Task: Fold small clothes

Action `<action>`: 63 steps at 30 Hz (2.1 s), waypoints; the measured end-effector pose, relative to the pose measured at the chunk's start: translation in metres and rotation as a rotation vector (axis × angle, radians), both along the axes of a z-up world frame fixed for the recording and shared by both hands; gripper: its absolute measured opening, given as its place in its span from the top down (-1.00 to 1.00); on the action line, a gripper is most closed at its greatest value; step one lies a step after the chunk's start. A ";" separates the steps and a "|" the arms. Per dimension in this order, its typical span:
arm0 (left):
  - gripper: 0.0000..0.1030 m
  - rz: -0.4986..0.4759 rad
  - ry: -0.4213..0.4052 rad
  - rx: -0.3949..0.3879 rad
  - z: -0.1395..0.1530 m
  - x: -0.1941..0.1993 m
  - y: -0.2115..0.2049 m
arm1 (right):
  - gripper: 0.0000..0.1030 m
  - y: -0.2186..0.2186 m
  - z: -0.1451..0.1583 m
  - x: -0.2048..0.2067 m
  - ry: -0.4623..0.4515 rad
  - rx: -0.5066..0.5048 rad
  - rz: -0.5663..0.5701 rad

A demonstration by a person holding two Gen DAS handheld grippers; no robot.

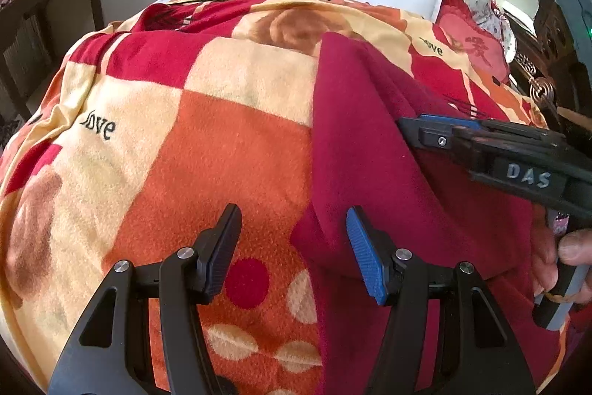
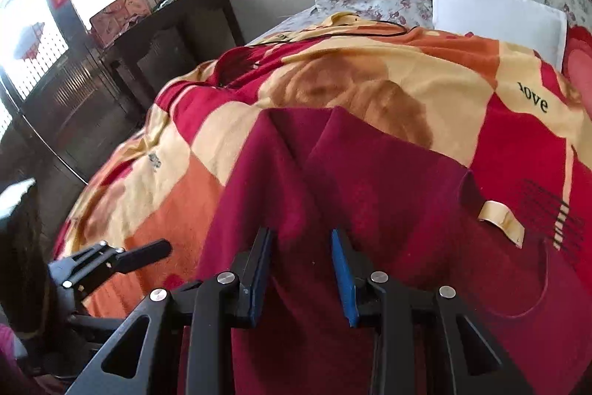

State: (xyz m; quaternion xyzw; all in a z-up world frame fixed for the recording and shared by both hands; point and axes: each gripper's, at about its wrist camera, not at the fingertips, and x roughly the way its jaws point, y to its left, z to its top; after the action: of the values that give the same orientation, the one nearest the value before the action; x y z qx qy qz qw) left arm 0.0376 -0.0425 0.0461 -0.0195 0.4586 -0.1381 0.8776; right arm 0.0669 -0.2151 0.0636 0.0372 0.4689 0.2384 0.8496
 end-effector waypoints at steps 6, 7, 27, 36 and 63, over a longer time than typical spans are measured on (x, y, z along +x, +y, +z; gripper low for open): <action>-0.15 -0.001 -0.009 0.012 0.002 -0.003 -0.003 | 0.91 -0.007 0.018 0.000 -0.078 -0.025 -0.087; -0.15 0.000 -0.010 0.012 0.003 -0.004 -0.003 | 0.91 -0.010 0.017 0.003 -0.071 -0.018 -0.114; -0.15 -0.087 -0.072 0.003 0.025 -0.012 -0.056 | 0.33 -0.090 0.003 -0.085 -0.010 -0.064 -0.321; -0.15 -0.097 -0.014 0.091 -0.007 -0.013 -0.077 | 0.33 -0.108 -0.004 -0.107 0.000 -0.069 -0.395; -0.15 -0.079 0.051 0.030 -0.005 -0.062 -0.062 | 0.11 -0.333 -0.005 -0.103 0.124 -0.320 -0.885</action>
State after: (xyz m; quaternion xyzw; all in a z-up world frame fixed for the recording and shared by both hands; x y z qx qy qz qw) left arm -0.0249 -0.1047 0.0406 0.0079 0.4835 -0.1651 0.8596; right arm -0.0358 -0.5476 0.0589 0.1160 0.4887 -0.2242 0.8352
